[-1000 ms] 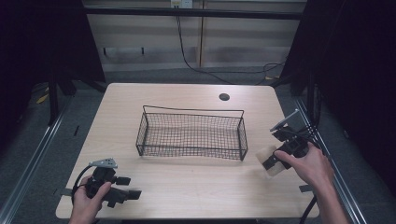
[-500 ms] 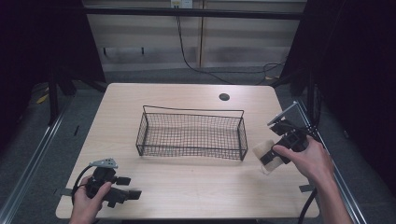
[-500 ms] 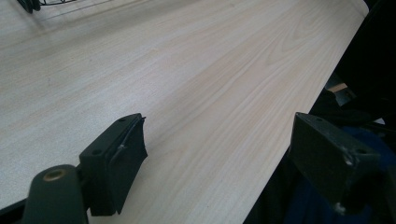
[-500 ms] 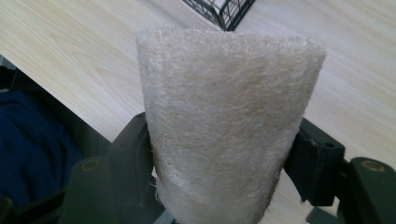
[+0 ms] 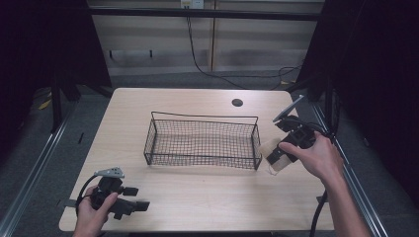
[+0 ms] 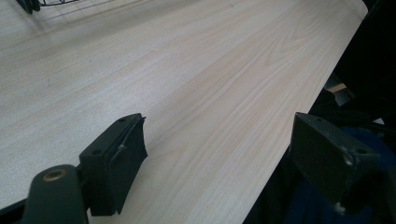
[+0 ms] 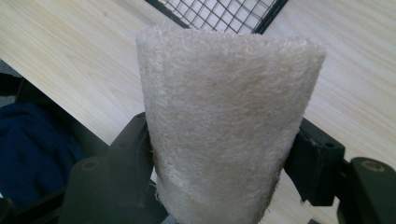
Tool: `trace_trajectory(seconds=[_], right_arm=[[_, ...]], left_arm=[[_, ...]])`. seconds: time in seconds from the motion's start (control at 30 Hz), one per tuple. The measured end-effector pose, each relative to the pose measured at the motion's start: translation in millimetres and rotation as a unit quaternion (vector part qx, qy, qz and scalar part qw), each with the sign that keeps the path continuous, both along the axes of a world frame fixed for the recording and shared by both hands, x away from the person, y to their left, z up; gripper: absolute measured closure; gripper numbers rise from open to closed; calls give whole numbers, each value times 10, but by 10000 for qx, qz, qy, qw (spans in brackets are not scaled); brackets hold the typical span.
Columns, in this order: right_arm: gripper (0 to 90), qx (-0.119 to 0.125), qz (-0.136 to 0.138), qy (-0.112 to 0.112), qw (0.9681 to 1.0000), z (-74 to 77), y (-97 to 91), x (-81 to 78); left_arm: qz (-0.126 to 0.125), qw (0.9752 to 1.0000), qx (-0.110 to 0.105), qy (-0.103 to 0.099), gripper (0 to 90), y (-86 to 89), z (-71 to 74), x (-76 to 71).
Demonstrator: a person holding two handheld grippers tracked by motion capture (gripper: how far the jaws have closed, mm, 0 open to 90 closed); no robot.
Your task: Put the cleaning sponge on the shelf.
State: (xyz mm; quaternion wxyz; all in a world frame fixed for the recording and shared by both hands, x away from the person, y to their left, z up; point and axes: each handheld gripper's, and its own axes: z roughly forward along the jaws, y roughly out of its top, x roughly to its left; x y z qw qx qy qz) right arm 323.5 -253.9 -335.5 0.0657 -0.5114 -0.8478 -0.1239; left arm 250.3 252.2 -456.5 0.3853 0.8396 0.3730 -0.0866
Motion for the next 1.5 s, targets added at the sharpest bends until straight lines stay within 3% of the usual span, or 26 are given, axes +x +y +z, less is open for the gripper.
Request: trace_trajectory(seconds=[0.33, 0.63, 0.9, 1.13, 1.5], right_arm=[[318, -137, 32, 97, 9999, 44, 170, 190], [319, -134, -83, 102, 9998, 79, 262, 312], [319, -273, -164, 97, 9994, 109, 378, 425], [319, -234, -254, 129, 9993, 75, 452, 515], [319, -104, -620, 196, 9978, 29, 495, 634]], left_arm=[[-6, 10000, -28, 18, 184, 6, 3, 0], [-9, 10000, -27, 21, 184, 5, 4, 1], [1, 10000, -36, 27, 184, 8, 4, 2], [-10, 10000, -35, 18, 184, 11, 8, 0], [-30, 10000, -29, -1, 184, 6, 8, -1]])
